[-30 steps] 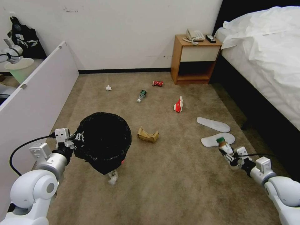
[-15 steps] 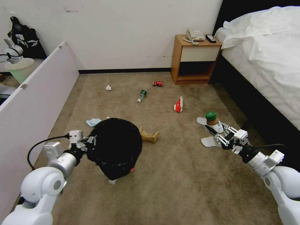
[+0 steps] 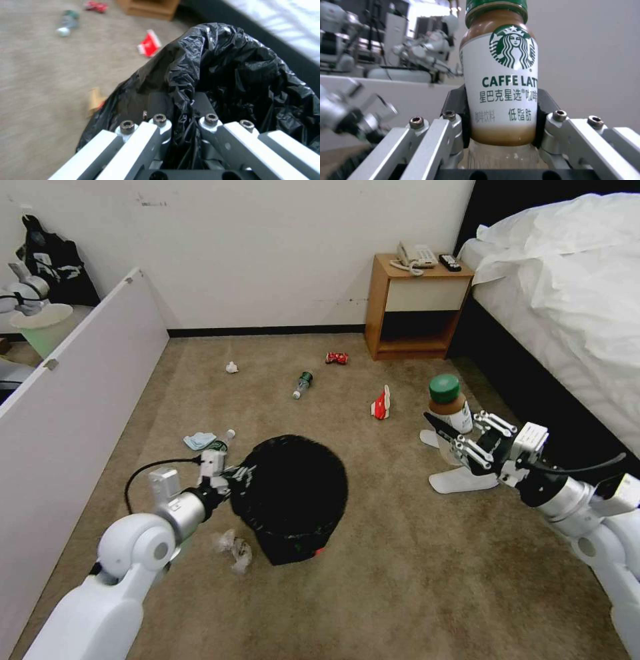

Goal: Pick up the trash bin, then pick up the garbage from the floor and place it into the trash bin.

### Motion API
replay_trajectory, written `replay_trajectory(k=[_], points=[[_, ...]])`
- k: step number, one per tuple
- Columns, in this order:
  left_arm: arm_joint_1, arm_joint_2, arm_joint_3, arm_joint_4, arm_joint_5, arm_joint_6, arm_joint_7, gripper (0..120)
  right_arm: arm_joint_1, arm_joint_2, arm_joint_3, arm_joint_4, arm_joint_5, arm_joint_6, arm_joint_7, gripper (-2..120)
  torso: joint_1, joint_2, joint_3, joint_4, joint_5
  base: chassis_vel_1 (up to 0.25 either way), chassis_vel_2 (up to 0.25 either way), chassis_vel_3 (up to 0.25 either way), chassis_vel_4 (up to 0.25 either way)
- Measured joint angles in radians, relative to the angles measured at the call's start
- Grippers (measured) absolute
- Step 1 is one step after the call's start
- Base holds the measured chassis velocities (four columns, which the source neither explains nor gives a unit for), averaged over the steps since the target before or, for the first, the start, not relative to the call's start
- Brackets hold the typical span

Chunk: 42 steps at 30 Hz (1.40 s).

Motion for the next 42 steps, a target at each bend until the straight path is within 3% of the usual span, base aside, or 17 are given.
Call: replay_trajectory(k=[1,2,4,5,6,7,8,10,13,18,29,42], points=[[-0.025,0.0,0.044,0.026,-0.003,-0.037,0.026,4,0.004,-0.009,-0.001,0.012,0.019,-0.001,-0.004,30,0.0,0.0,0.0,-0.0001,0.0,0.0,0.0,0.0,0.0],[-0.025,0.0,0.044,0.026,-0.003,-0.037,0.026,4,0.004,-0.009,-0.001,0.012,0.019,-0.001,-0.004,30,0.0,0.0,0.0,-0.0001,0.0,0.0,0.0,0.0,0.0],[-0.067,-0.01,0.136,0.062,-0.005,-0.089,0.07,4,0.004,-0.02,-0.007,0.033,0.049,-0.003,-0.013,30,0.0,0.0,0.0,0.0,0.0,0.0,0.0,0.0,0.0],[-0.067,-0.01,0.136,0.062,-0.005,-0.089,0.07,4,0.004,-0.02,-0.007,0.033,0.049,-0.003,-0.013,30,0.0,0.0,0.0,0.0,0.0,0.0,0.0,0.0,0.0],[-0.094,-0.021,0.191,0.082,-0.008,-0.105,0.086,4,0.004,-0.025,-0.015,0.041,0.057,-0.003,-0.023,30,0.0,0.0,0.0,-0.0002,0.0,0.0,0.0,0.0,0.0],[-0.112,-0.028,0.223,0.095,-0.01,-0.113,0.091,4,0.004,-0.028,-0.023,0.045,0.059,-0.004,-0.031,30,0.0,0.0,0.0,-0.0004,0.0001,0.0,0.0,0.0,0.0],[-0.112,-0.028,0.223,0.095,-0.01,-0.113,0.091,4,0.004,-0.028,-0.023,0.045,0.059,-0.004,-0.031,30,0.0,0.0,0.0,-0.0004,0.0001,0.0,0.0,0.0,0.0],[-0.158,-0.05,0.297,0.135,-0.02,-0.13,0.102,4,0.003,-0.034,-0.047,0.051,0.059,-0.004,-0.05,30,0.0,0.0,0.0,-0.0002,0.0001,0.0,0.0,0.0,0.0],[-0.18,-0.059,0.326,0.156,-0.026,-0.14,0.108,4,0.003,-0.034,-0.058,0.053,0.059,-0.004,-0.057,30,0.0,0.0,0.0,-0.0002,0.0002,0.0,0.0,0.0,0.0],[-0.245,-0.095,0.415,0.236,-0.059,-0.17,0.134,4,0.01,-0.017,-0.106,0.044,0.041,-0.004,-0.084,30,0.0,0.0,0.0,-0.0001,0.0001,0.0,0.0,0.0,0.0],[-0.295,-0.166,0.514,0.349,-0.1,-0.213,0.195,4,0.04,0.041,-0.209,0.001,-0.021,-0.007,-0.117,30,0.0,0.0,0.0,-0.0001,0.0,0.0,0.0,0.0,0.0],[-0.288,-0.183,0.53,0.36,-0.119,-0.221,0.217,4,0.033,0.054,-0.245,-0.053,-0.079,-0.007,-0.143,30,0.0,0.0,0.0,-0.0001,0.0,0.0,0.0,0.0,0.0]])
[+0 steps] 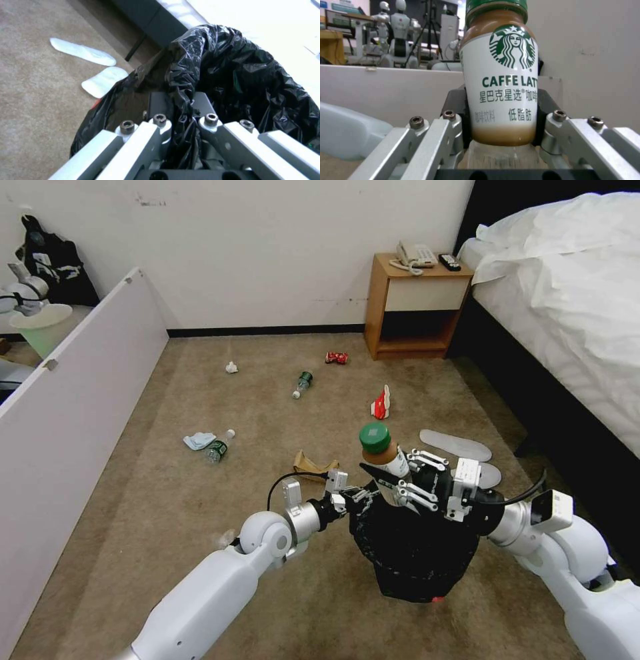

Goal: Pick up the trash bin, then pick up the garbage from the floor and place it into the trash bin.

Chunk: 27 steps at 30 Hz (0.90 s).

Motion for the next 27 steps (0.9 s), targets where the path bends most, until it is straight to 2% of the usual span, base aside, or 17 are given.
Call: replay_trajectory(k=[2,3,5,6,8,9,11,13,14,16,17,19,27], points=[[0.002,0.001,0.0,-0.004,-0.002,0.0,0.002,4,0.0,0.001,-0.001,-0.007,-0.005,0.002,0.003,30,0.0,0.0,0.0,0.0,0.0,0.0,0.0,0.0,0.0],[0.005,0.003,0.0,-0.008,-0.004,-0.001,0.002,4,0.0,0.002,-0.002,-0.013,-0.008,0.004,0.005,36,0.0,0.0,0.0,0.0,0.0,0.0,0.0,0.0,0.0],[0.007,0.005,0.0,-0.012,-0.005,-0.001,0.002,4,0.0,0.003,-0.002,-0.016,-0.008,0.005,0.007,39,0.0,0.0,0.0,0.0,0.0,0.0,0.0,0.0,0.0],[0.009,0.008,0.002,-0.015,-0.006,-0.001,0.002,4,0.001,0.003,-0.003,-0.02,-0.008,0.006,0.008,47,0.0,0.0,0.0,0.0,0.0,0.0,0.0,0.0,0.0],[0.009,0.009,0.006,-0.015,-0.006,-0.001,0.002,4,0.003,0.003,-0.004,-0.021,-0.008,0.007,0.009,50,0.0,0.0,0.0,0.0,0.0,0.0,0.0,0.0,0.0],[0.008,0.011,0.011,-0.015,-0.005,-0.001,0.002,4,0.005,0.003,-0.004,-0.022,-0.007,0.009,0.01,59,0.0,0.0,0.0,0.0,0.0,0.0,0.0,0.0,0.0],[0.008,0.012,0.012,-0.015,-0.005,-0.001,0.002,4,0.006,0.002,-0.004,-0.023,-0.006,0.009,0.01,61,0.0,0.0,0.0,0.0,0.0,0.0,0.0,0.0,0.0],[0.004,0.013,0.012,-0.015,-0.004,-0.002,0.002,4,0.008,0.001,-0.003,-0.024,-0.003,0.012,0.011,73,0.0,0.0,0.0,0.0,0.0,0.0,0.0,0.0,0.0],[0.004,0.013,0.012,-0.015,-0.004,-0.002,0.002,4,0.008,0.001,-0.003,-0.024,-0.003,0.012,0.011,73,0.0,0.0,0.0,0.0,0.0,0.0,0.0,0.0,0.0],[0.0,0.014,0.015,-0.013,-0.003,-0.002,0.002,4,0.008,0.0,0.001,-0.025,0.0,0.018,0.011,86,0.0,0.0,0.0,-0.0001,0.0,0.0,0.0,0.0,0.0],[0.0,0.014,0.015,-0.013,-0.003,-0.002,0.002,4,0.008,0.0,0.001,-0.025,0.0,0.018,0.011,86,0.0,0.0,0.0,-0.0001,0.0,0.0,0.0,0.0,0.0],[0.0,0.014,0.015,-0.01,-0.002,-0.003,0.002,4,0.008,-0.001,0.009,-0.025,0.004,0.021,0.01,96,0.0,0.0,0.0,0.0,0.0,0.0,0.0,0.0,0.0],[0.007,0.026,0.007,0.001,0.004,-0.007,0.002,4,-0.008,-0.022,0.068,0.001,0.032,0.03,0.003,100,0.0,0.0,0.0,0.0,-0.0001,0.0,0.0,0.0,0.0]])
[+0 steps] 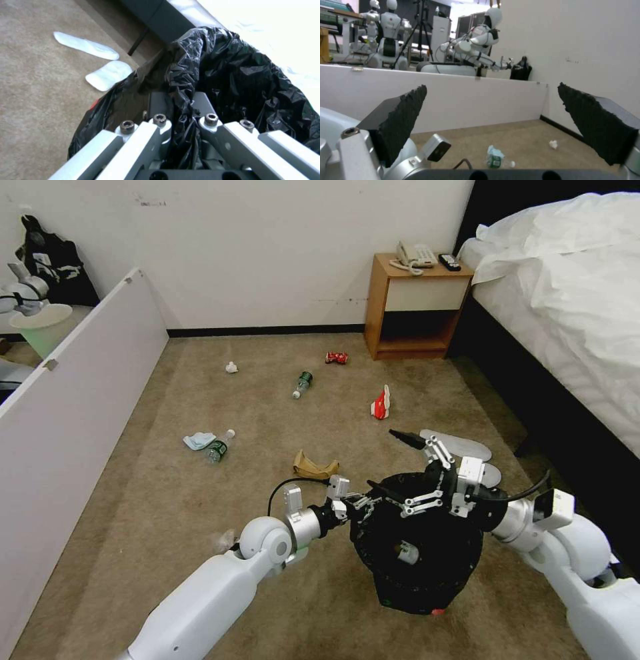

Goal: Pick up the trash bin, then pick up the garbage from the floor and place it into the trash bin.

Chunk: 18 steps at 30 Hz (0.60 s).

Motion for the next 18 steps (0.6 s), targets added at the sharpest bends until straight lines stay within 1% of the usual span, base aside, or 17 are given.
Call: replay_trajectory(k=[4,7,8,11,12,15,16,18], points=[[-0.001,0.002,-0.006,0.001,0.0,-0.001,0.0,4,-0.002,-0.003,0.017,0.009,0.012,0.0,0.0,100,0.0,0.0,0.0,0.0,0.0,0.0,0.0,0.0,0.0],[0.0,0.008,-0.029,0.002,0.0,-0.002,0.0,4,-0.008,-0.005,0.05,0.029,0.028,0.0,0.001,100,0.0,0.0,0.0,-0.0001,0.0,0.0,0.0,0.0,0.0],[0.0,0.008,-0.029,0.002,0.0,-0.002,0.0,4,-0.008,-0.005,0.05,0.029,0.028,0.0,0.001,100,0.0,0.0,0.0,-0.0001,0.0,0.0,0.0,0.0,0.0],[0.017,0.017,-0.079,-0.017,0.005,-0.003,0.0,4,-0.01,-0.006,0.083,0.038,0.044,0.002,0.01,100,0.0,0.0,0.0,0.0,-0.0001,0.0,0.0,0.0,0.0],[0.017,0.017,-0.079,-0.017,0.005,-0.003,0.0,4,-0.01,-0.006,0.083,0.038,0.044,0.002,0.01,100,0.0,0.0,0.0,0.0,-0.0001,0.0,0.0,0.0,0.0],[0.044,0.031,-0.149,-0.063,0.03,-0.003,0.002,4,-0.007,-0.006,0.112,0.024,0.055,0.012,0.033,100,0.0,0.0,0.0,-0.0001,-0.0001,0.0,0.0,0.0,0.0],[0.044,0.031,-0.149,-0.063,0.03,-0.003,0.002,4,-0.007,-0.006,0.112,0.024,0.055,0.012,0.033,100,0.0,0.0,0.0,-0.0001,-0.0001,0.0,0.0,0.0,0.0],[0.067,0.045,-0.209,-0.116,0.053,-0.004,0.0,4,-0.002,-0.002,0.121,0.004,0.053,0.019,0.064,100,0.0,0.0,0.0,0.0001,-0.0001,0.0,0.0,0.0,0.0]])
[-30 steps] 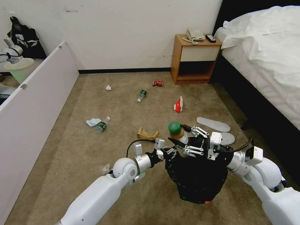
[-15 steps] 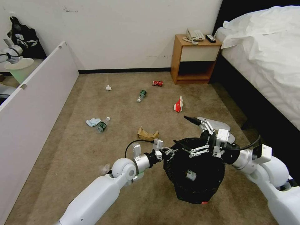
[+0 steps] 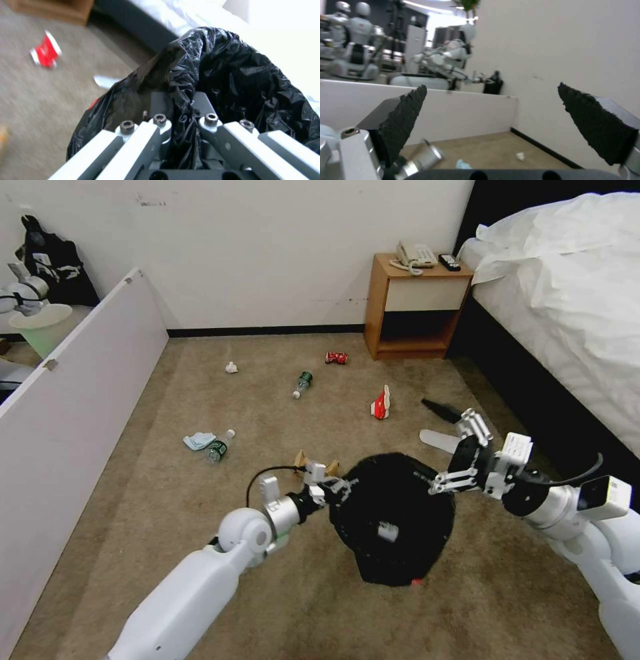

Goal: Pick up the trash bin, then pick up the garbage from the floor and place it into the trash bin.

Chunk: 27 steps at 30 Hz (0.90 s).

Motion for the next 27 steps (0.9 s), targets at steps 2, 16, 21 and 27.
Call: replay_trajectory(k=[2,16,21,27], points=[[0.004,0.002,-0.01,-0.009,0.003,0.0,-0.001,4,0.001,0.001,0.0,-0.003,-0.002,0.001,0.006,100,0.0,0.0,0.0,0.0,0.0,0.0,0.0,0.0,0.0],[0.133,0.039,-0.238,-0.217,0.148,-0.027,-0.096,4,0.031,0.045,-0.002,-0.041,-0.068,0.003,0.211,100,0.0,0.0,0.0,0.0001,-0.0001,0.0,0.0,0.0,0.0],[0.168,0.014,-0.284,-0.266,0.232,-0.076,-0.184,4,0.026,0.06,0.007,-0.044,-0.136,-0.001,0.323,100,0.0,0.0,0.0,-0.0002,0.0,0.0,0.0,0.0,0.0],[0.187,-0.002,-0.326,-0.303,0.314,-0.107,-0.242,4,0.018,0.075,0.004,-0.051,-0.188,-0.017,0.406,100,0.0,0.0,0.0,-0.0002,0.0001,0.0,0.0,0.0,0.0]])
